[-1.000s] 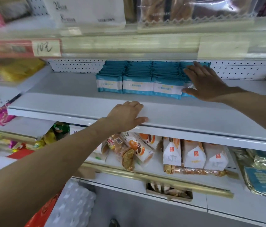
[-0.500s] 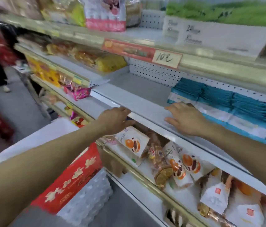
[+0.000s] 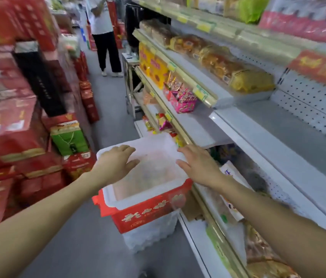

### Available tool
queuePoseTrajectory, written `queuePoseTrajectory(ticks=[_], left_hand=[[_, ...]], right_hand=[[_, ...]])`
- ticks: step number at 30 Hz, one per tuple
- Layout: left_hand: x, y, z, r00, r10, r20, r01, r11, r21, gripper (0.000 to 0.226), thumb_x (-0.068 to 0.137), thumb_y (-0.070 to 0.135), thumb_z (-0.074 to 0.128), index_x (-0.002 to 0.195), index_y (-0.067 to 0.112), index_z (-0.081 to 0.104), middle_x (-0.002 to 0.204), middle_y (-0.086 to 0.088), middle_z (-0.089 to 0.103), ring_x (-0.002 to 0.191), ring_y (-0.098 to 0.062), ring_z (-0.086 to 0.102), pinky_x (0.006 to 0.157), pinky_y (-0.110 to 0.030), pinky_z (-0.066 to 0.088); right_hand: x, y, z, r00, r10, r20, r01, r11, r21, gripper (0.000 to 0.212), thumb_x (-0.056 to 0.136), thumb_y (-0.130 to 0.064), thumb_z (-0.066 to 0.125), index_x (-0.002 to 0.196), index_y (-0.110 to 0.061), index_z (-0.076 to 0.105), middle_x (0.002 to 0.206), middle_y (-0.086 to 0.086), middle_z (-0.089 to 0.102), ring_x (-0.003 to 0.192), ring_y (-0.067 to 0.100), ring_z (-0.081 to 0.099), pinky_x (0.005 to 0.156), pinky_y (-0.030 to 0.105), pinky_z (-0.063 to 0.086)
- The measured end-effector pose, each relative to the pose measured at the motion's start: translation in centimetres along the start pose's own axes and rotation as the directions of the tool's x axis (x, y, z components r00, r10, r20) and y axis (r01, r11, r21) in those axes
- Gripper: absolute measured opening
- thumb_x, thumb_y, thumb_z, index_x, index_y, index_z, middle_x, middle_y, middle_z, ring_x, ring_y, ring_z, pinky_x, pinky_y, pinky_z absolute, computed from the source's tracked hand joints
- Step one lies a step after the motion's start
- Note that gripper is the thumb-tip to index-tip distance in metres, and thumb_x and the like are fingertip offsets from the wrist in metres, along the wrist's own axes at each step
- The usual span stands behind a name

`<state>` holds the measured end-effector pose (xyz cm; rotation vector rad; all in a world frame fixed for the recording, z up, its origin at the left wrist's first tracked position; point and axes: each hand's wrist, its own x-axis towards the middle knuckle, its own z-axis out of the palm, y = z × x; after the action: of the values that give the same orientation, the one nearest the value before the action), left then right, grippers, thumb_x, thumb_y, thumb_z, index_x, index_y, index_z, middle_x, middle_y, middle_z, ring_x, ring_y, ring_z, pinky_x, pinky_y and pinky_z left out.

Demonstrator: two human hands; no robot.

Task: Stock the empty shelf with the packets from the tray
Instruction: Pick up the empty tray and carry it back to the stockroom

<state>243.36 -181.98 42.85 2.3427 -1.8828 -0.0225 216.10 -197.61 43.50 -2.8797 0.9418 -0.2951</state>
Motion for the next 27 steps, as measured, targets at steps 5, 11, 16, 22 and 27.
queuePoseTrajectory(ticks=[5, 11, 16, 22, 27], left_hand=[[-2.4, -6.7, 3.2, 0.982, -0.186, -0.027, 0.185, 0.982, -0.034, 0.053, 0.097, 0.056, 0.053, 0.135, 0.02, 0.058, 0.148, -0.006, 0.051, 0.136, -0.033, 0.046, 0.099, -0.051, 0.05], [-3.6, -6.1, 6.8, 0.944, -0.329, -0.015, 0.326, 0.941, -0.093, 0.055, 0.094, 0.041, 0.063, 0.14, 0.015, 0.051, 0.165, -0.015, 0.022, 0.154, -0.039, 0.013, 0.114, -0.058, 0.036], [-4.5, -3.2, 9.8, 0.902, -0.431, 0.025, 0.429, 0.886, -0.177, 0.058, 0.087, 0.008, 0.061, 0.143, 0.009, 0.046, 0.166, -0.024, 0.008, 0.152, -0.05, 0.003, 0.119, -0.059, 0.029], [-4.7, -2.0, 10.7, 0.866, -0.497, -0.053, 0.458, 0.831, -0.314, 0.074, 0.073, -0.024, 0.04, 0.138, 0.012, 0.043, 0.163, -0.022, 0.023, 0.14, -0.053, 0.03, 0.082, -0.06, 0.055], [-4.8, -2.1, 10.8, 0.867, -0.49, -0.092, 0.444, 0.842, -0.306, 0.08, 0.069, -0.028, 0.042, 0.138, 0.012, 0.047, 0.159, -0.024, 0.031, 0.135, -0.054, 0.036, 0.082, -0.061, 0.055]], right_hand=[[5.1, -1.2, 4.3, 1.0, -0.008, -0.027, 0.008, 1.0, -0.018, 0.042, 0.1, -0.041, 0.055, 0.134, -0.018, 0.056, 0.141, 0.006, 0.052, 0.124, 0.033, 0.051, 0.103, 0.049, 0.044], [7.8, 0.7, 7.5, 0.995, 0.07, 0.077, -0.067, 0.997, -0.041, 0.055, 0.1, -0.038, 0.051, 0.151, -0.019, 0.038, 0.161, 0.011, 0.029, 0.144, 0.037, 0.032, 0.113, 0.054, 0.037], [7.8, 2.0, 9.5, 0.979, 0.047, 0.197, -0.064, 0.994, 0.083, 0.066, 0.103, -0.017, 0.046, 0.161, -0.008, 0.016, 0.17, 0.01, -0.002, 0.157, 0.028, 0.005, 0.123, 0.041, 0.023], [7.9, 3.4, 10.3, 0.984, 0.021, 0.176, -0.06, 0.974, 0.22, 0.076, 0.088, 0.01, 0.048, 0.159, -0.002, 0.023, 0.17, 0.009, 0.004, 0.157, 0.025, 0.012, 0.122, 0.041, 0.029], [7.6, 4.0, 10.5, 0.988, 0.011, 0.156, -0.05, 0.968, 0.246, 0.077, 0.09, 0.01, 0.047, 0.16, -0.007, 0.021, 0.171, 0.0, -0.001, 0.158, 0.02, 0.006, 0.123, 0.04, 0.03]])
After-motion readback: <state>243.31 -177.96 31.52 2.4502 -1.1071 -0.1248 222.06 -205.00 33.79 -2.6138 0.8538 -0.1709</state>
